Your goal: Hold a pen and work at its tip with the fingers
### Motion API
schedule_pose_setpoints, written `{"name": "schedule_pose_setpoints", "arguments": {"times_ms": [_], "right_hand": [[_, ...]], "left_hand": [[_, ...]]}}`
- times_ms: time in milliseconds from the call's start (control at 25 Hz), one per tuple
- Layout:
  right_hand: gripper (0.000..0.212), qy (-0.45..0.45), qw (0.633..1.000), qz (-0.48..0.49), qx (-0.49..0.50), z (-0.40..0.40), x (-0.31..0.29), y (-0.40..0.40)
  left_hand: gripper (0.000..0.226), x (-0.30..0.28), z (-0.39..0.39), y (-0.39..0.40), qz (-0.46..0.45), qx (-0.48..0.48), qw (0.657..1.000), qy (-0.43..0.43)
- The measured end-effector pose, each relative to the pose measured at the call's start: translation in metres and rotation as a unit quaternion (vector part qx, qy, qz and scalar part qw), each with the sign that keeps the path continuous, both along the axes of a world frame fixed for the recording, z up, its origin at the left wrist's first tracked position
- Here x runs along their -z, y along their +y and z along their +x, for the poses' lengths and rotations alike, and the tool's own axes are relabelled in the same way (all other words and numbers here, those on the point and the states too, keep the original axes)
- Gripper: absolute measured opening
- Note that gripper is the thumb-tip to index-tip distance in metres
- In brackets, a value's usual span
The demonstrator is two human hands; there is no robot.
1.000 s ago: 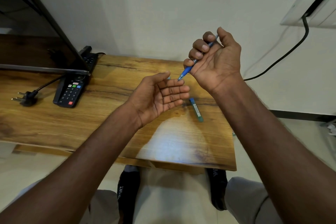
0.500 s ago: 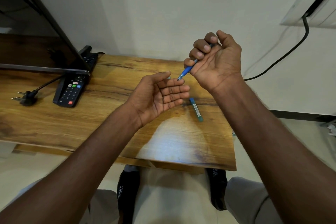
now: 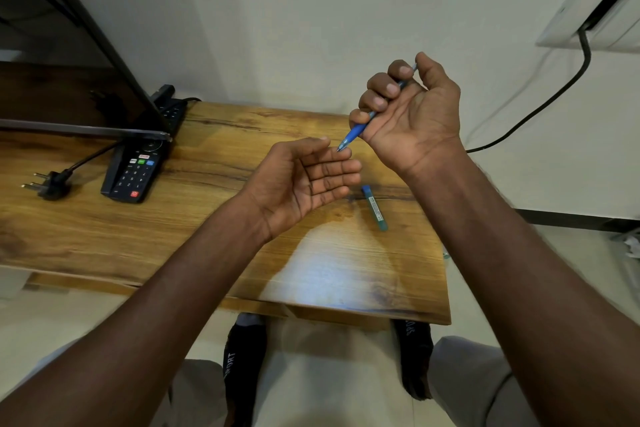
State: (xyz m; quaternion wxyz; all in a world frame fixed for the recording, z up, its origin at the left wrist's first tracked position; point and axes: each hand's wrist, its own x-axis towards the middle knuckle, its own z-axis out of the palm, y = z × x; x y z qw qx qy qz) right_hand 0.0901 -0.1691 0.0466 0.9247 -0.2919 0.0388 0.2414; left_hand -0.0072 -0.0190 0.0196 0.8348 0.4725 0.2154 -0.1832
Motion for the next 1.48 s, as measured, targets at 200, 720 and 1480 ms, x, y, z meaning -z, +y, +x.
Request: {"name": "schedule_pose_setpoints", "arguments": {"times_ms": [200, 720, 1480], "right_hand": [[0.039, 0.006, 1.000, 0.008, 0.010, -0.0005, 0.0010, 0.0002], [0.040, -0.008, 1.000, -0.002, 0.000, -0.0003, 0.0006, 0.0008], [0.038, 0.017, 0.999, 0.001, 0.028, -0.0001, 0.0024, -0.0002]], "left_hand": [[0.031, 0.0003, 0.0000, -0.0009, 0.003, -0.003, 1.000, -0.001], [0.031, -0.0015, -0.0008, -0.0013, 0.005, -0.001, 1.000, 0.003], [0.031, -0.0014, -0.0013, -0.0023, 0.009, 0.002, 1.000, -0.003]]}}
